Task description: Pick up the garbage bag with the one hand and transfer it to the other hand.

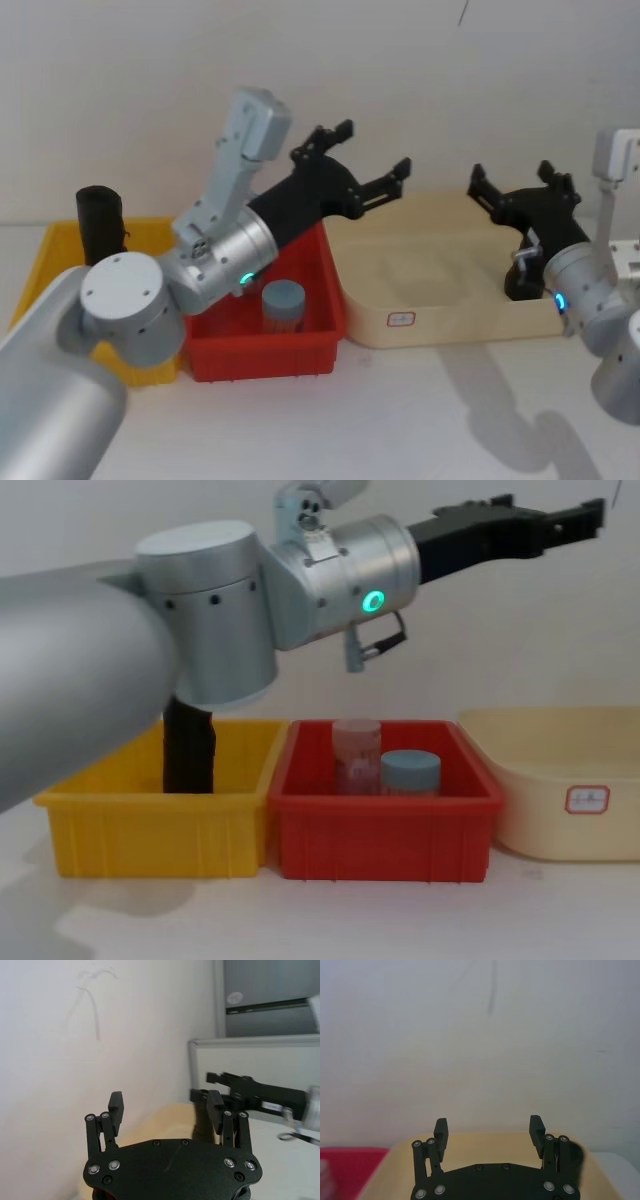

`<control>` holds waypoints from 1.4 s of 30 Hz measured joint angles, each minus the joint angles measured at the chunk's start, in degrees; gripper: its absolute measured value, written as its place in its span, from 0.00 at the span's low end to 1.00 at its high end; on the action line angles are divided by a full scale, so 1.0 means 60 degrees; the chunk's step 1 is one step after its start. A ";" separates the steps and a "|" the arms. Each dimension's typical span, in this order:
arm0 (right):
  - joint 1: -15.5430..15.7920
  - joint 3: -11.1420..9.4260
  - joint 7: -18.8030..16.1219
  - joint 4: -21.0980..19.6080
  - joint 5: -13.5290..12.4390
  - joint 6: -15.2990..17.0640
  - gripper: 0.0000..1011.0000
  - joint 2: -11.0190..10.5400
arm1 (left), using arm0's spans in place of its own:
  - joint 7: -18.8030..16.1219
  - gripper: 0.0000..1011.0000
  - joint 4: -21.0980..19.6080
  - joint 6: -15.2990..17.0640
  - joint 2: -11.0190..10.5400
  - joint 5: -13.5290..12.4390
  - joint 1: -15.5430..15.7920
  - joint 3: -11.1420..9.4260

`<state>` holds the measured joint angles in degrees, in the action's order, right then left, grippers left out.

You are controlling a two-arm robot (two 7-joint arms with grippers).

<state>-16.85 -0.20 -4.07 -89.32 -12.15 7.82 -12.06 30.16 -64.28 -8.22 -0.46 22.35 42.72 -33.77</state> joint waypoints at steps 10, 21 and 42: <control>0.0998 0.0664 -0.0570 -0.1159 -0.0121 0.0039 0.99 0.0106 | -0.1221 0.99 -0.1850 -0.0245 -0.0744 -0.0598 -0.1149 0.0468; 0.1697 0.1506 -0.0963 -0.1878 -0.0113 0.0094 0.99 0.0190 | -0.2560 0.99 -0.3845 -0.0261 -0.1543 -0.1144 -0.2729 0.1204; 0.1992 0.2655 -0.1343 -0.2204 0.0203 0.0002 0.99 0.0103 | -0.4207 0.99 -0.6197 0.0053 -0.2515 -0.1498 -0.5366 0.2578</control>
<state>-4.90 15.72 -12.13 -102.54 -10.93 7.84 -11.44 4.92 -101.46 -7.90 -15.55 13.37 10.52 -18.30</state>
